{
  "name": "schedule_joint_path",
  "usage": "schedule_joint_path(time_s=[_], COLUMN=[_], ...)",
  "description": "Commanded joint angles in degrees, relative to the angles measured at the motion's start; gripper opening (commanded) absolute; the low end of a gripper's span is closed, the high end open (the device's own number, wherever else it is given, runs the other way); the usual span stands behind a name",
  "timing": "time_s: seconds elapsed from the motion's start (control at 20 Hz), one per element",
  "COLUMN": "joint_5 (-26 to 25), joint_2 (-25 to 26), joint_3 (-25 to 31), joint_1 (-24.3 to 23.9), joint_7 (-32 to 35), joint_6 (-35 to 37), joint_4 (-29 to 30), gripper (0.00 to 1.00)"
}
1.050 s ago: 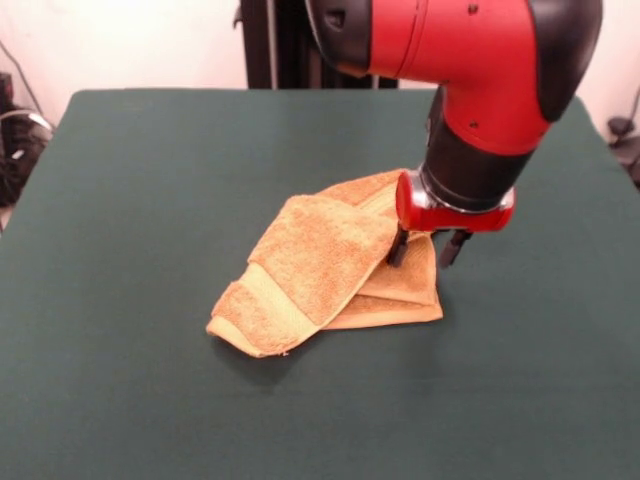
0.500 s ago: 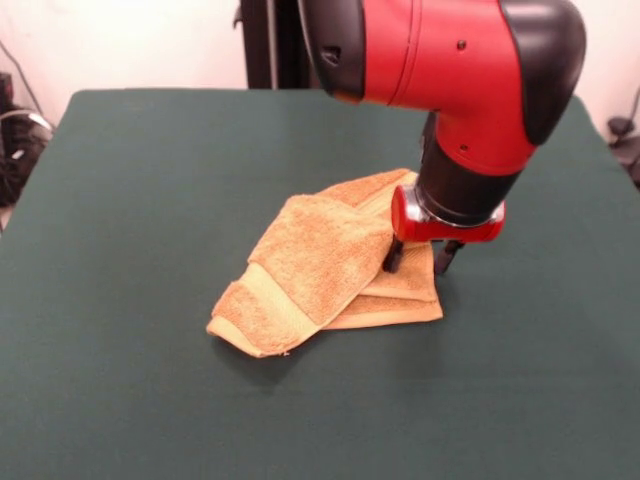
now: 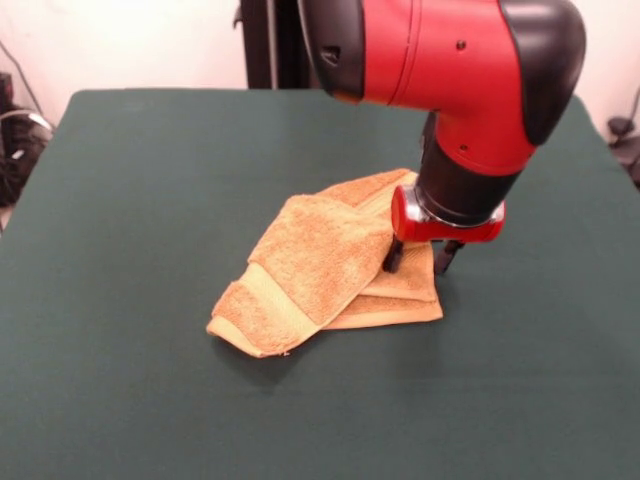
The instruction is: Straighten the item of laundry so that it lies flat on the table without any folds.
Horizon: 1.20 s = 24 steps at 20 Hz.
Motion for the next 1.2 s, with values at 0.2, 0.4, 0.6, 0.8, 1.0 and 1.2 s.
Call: schedule_joint_path(time_s=[0.2, 0.4, 0.6, 0.8, 1.0, 1.2], joint_5=[1.2, 1.8, 1.9, 2.1, 1.8, 2.1], joint_2=[5.5, 5.4, 5.5, 5.5, 5.8, 5.8], joint_3=[1.6, 2.0, 1.9, 1.8, 1.2, 1.4], joint_1=[1.8, 1.6, 1.7, 1.7, 2.0, 1.9], joint_7=[15.5, 15.2, 15.1, 15.2, 14.7, 14.1], joint_6=[-6.2, -6.5, -6.2, -6.3, -4.1, -2.5], joint_4=[1.6, 1.5, 1.4, 1.5, 0.2, -0.5], gripper=[1.0, 0.0, 0.0, 0.0, 0.0, 0.0])
